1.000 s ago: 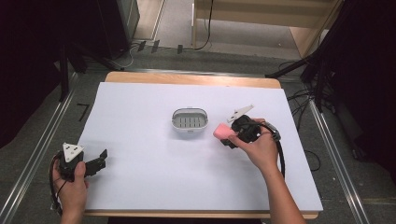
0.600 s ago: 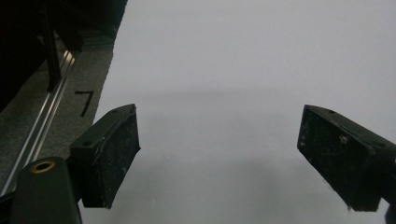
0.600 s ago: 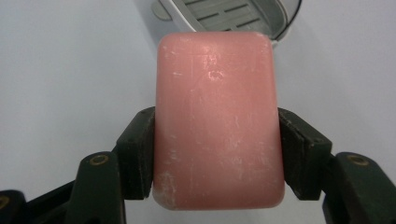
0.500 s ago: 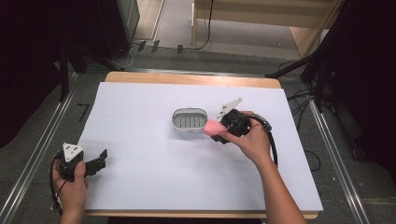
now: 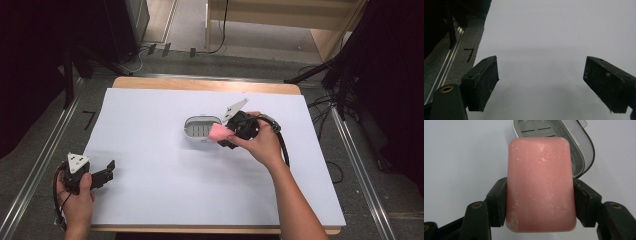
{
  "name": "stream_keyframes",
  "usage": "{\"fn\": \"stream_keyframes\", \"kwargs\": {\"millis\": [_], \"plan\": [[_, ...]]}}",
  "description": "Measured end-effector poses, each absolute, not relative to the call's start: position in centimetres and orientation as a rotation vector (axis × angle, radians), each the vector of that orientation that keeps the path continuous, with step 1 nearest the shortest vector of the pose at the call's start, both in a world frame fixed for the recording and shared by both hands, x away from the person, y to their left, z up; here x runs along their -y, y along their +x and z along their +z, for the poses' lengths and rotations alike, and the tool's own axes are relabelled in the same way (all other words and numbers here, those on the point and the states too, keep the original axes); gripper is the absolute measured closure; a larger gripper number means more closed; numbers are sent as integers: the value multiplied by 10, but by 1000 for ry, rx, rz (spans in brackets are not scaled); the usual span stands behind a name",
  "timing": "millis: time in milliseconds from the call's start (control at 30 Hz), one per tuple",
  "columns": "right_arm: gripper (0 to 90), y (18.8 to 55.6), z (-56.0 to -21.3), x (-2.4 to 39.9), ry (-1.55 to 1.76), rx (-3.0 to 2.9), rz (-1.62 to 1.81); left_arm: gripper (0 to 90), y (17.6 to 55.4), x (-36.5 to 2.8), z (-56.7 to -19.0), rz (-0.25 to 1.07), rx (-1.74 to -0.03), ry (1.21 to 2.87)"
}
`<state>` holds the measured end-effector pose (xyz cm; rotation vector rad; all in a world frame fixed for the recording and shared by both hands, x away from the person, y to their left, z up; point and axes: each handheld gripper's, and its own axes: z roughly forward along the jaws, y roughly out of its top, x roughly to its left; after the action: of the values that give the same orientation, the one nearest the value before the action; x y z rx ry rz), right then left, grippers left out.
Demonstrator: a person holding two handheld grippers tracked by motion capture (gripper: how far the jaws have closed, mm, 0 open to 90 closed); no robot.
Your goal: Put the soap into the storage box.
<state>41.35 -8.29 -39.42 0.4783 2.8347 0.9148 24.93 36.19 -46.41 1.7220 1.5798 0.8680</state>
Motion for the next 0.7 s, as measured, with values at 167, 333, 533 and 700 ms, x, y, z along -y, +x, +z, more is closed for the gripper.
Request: {"fn": "stream_keyframes", "kwargs": {"millis": [167,333,533,700], "plan": [[389,421,-393,74,444,-2850,907,136,249,-362,-464,864,-1580,1726],[389,428,-391,64,395,-2858,921,136,249,-362,-464,866,-1577,1728],[389,435,-389,53,345,-2850,933,136,249,-362,-464,865,-1577,1728],[389,441,-390,44,324,-2863,928,136,249,-362,-464,863,-1577,1729]]}}
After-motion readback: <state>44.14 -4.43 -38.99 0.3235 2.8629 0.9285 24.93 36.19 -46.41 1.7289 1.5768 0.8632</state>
